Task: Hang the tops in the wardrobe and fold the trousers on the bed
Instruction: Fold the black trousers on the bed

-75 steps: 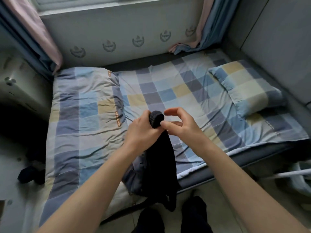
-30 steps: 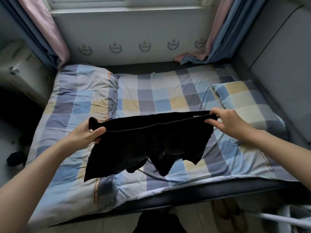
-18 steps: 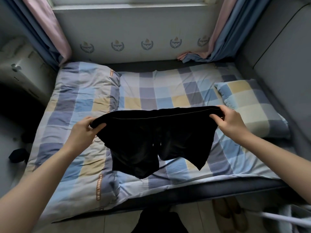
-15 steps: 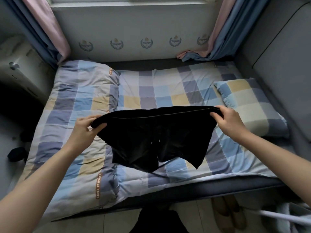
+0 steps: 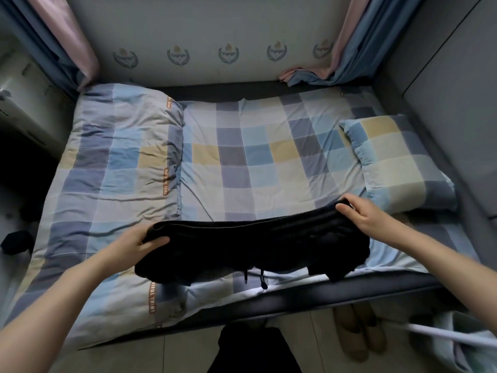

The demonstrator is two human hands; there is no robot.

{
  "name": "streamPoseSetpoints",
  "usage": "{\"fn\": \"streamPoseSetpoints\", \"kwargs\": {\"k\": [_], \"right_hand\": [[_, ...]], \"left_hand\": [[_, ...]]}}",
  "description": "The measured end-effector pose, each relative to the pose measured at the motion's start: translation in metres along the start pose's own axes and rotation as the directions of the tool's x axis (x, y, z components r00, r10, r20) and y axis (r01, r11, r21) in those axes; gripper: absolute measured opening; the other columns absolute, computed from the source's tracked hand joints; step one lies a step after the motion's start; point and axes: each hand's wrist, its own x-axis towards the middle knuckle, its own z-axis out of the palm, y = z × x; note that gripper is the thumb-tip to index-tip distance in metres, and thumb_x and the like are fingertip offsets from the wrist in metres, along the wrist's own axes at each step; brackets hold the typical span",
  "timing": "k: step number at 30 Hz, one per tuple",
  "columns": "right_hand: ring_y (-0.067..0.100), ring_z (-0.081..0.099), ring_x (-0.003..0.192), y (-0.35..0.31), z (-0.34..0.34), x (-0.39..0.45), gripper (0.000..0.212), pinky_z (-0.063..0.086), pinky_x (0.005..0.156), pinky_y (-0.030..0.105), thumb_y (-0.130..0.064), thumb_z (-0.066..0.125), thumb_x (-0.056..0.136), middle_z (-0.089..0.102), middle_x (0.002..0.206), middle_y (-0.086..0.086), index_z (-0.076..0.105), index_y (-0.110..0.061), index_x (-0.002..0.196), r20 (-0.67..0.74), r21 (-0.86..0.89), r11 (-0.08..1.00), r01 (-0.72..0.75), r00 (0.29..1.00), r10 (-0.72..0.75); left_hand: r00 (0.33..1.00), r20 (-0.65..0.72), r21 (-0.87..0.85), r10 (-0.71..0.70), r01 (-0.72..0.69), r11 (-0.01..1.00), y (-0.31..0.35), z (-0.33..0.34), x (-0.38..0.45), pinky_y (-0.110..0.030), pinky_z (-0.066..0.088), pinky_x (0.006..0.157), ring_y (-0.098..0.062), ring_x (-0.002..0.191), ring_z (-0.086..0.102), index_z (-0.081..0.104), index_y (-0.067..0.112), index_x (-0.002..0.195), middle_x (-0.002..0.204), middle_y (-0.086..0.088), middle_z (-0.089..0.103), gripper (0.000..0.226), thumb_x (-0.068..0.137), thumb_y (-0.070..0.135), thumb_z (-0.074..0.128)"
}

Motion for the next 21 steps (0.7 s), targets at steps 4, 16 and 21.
{"fn": "streamPoseSetpoints", "kwargs": {"k": [4, 16, 21], "right_hand": [[0.021, 0.051, 0.074, 0.008, -0.008, 0.011, 0.016, 0.040, 0.071, 0.037, -0.015, 0.055, 0.095, 0.059, 0.077, 0.017, 0.059, -0.004, 0.084, 0.027, -0.042, 0.997, -0.063, 0.998, 0.064], [0.027, 0.062, 0.081, 0.181, 0.128, 0.210, 0.006, 0.048, 0.075, 0.042, -0.015, 0.060, 0.093, 0.066, 0.089, 0.015, 0.055, -0.011, 0.095, -0.147, 0.078, 0.982, -0.173, 0.972, 0.183], [0.027, 0.058, 0.081, 0.285, 0.239, 0.261, 0.006, 0.043, 0.071, 0.039, -0.011, 0.052, 0.095, 0.056, 0.081, 0.004, 0.051, -0.016, 0.092, -0.197, 0.144, 0.961, -0.234, 0.945, 0.260]], "left_hand": [[1.000, -0.002, 0.022, -0.017, 0.017, 1.000, -0.001, -0.006, 0.019, -0.002, 0.040, 0.071, 0.016, 0.088, 0.060, 0.058, 0.064, 0.093, 0.092, 0.035, 0.066, 0.023, 0.084, 0.043, 0.057], [0.938, -0.251, -0.134, -0.238, 0.210, 0.969, -0.139, 0.124, 0.231, -0.031, 0.044, 0.071, -0.015, 0.084, 0.059, 0.069, 0.005, 0.101, 0.090, -0.009, 0.070, 0.014, 0.088, 0.009, 0.069], [0.885, -0.233, -0.293, -0.403, 0.331, 0.897, -0.225, 0.231, 0.281, -0.029, 0.048, 0.069, -0.016, 0.083, 0.060, 0.068, 0.003, 0.104, 0.090, -0.008, 0.067, 0.015, 0.089, 0.002, 0.066]]}}
